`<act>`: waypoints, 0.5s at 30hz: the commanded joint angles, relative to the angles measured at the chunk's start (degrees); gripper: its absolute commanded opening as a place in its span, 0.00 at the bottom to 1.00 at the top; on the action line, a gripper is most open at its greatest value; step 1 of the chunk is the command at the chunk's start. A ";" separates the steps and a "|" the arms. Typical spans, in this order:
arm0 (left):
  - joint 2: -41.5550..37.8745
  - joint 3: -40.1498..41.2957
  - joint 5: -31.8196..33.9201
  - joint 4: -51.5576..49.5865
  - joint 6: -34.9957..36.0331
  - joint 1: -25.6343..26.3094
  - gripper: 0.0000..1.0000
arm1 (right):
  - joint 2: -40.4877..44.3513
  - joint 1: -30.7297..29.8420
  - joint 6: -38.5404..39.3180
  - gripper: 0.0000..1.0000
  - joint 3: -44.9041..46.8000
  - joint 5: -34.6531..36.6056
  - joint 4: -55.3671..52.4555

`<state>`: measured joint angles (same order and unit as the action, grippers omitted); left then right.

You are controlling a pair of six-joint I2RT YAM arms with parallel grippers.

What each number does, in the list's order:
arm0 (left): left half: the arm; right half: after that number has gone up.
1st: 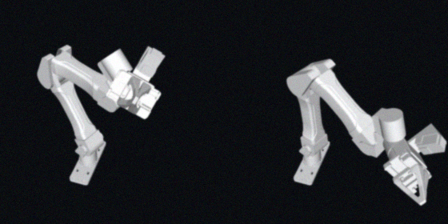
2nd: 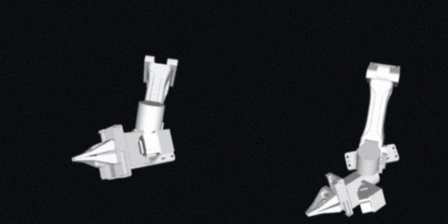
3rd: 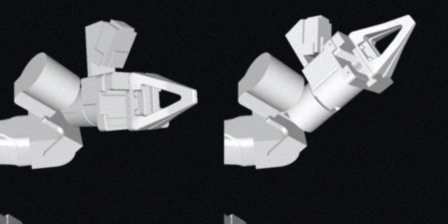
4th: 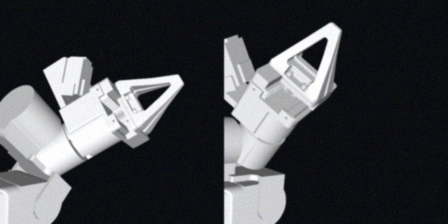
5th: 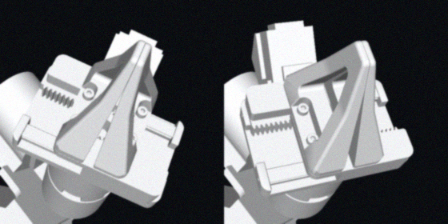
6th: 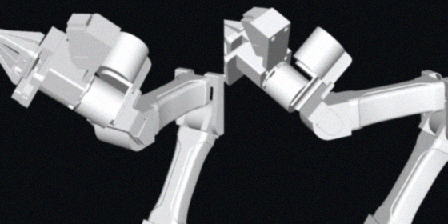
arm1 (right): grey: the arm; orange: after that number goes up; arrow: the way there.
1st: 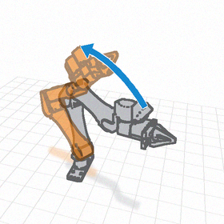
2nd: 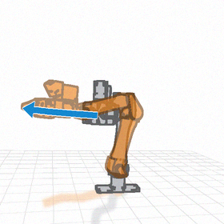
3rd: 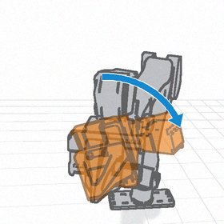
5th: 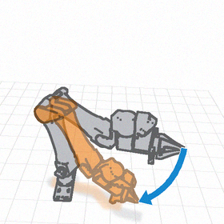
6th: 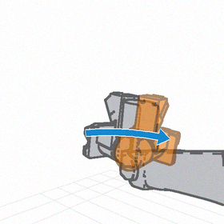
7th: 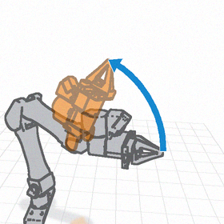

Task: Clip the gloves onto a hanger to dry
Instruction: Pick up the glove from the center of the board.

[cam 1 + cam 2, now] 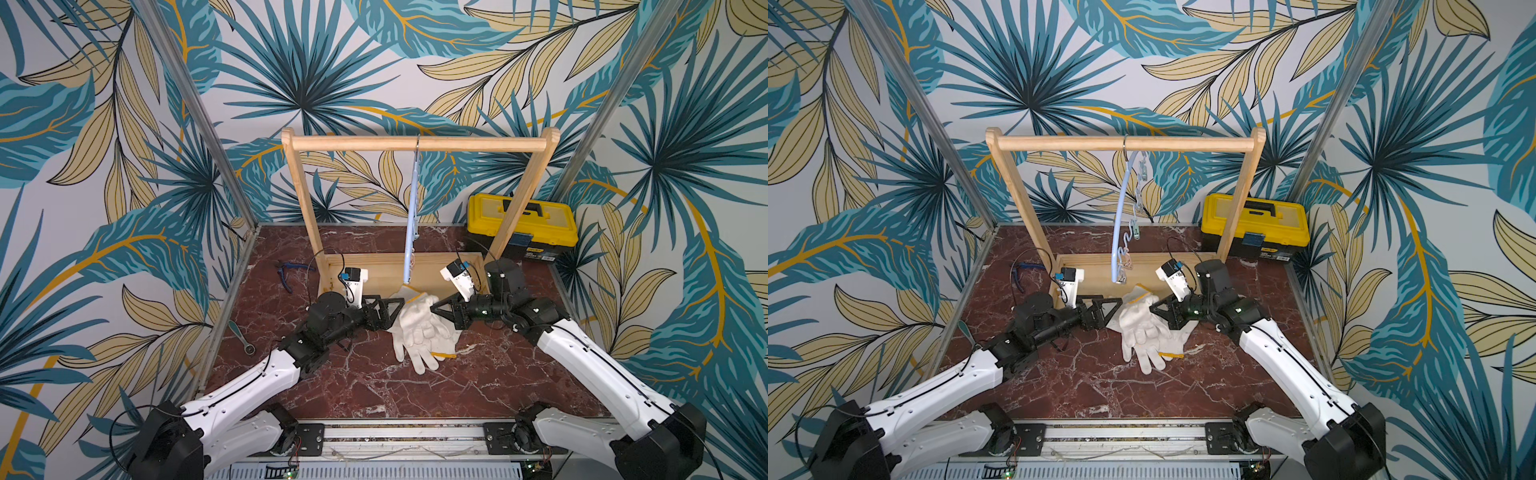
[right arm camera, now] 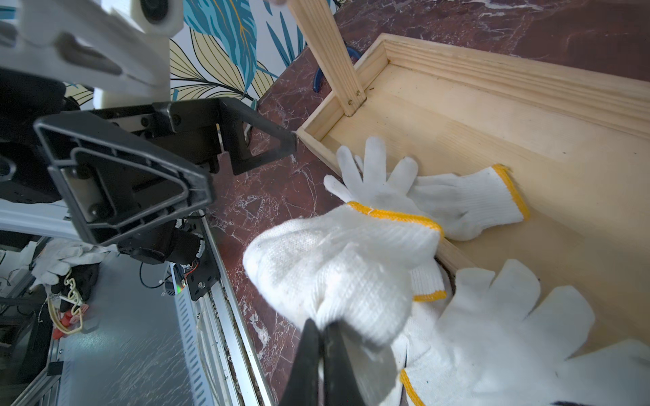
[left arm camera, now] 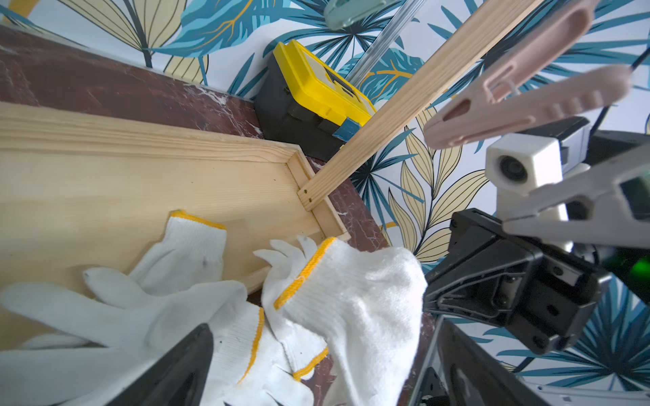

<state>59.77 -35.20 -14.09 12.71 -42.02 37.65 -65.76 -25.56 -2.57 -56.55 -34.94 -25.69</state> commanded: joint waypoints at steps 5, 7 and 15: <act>-2.26 1.85 -3.05 -3.78 -11.62 -0.73 0.97 | -1.31 -3.05 1.23 0.00 -0.84 2.63 5.86; -2.40 2.06 -3.34 -4.38 -12.74 -0.89 0.96 | -1.30 -3.52 1.18 0.00 -1.01 3.03 6.57; -0.99 1.64 -5.58 -5.70 -14.48 -0.91 0.91 | -2.03 -5.53 0.69 0.00 -1.01 3.96 10.44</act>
<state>58.41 -34.76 -18.04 7.73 -54.92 37.01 -66.94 -30.33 -2.28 -56.62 -31.48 -18.41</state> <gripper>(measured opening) 0.916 0.052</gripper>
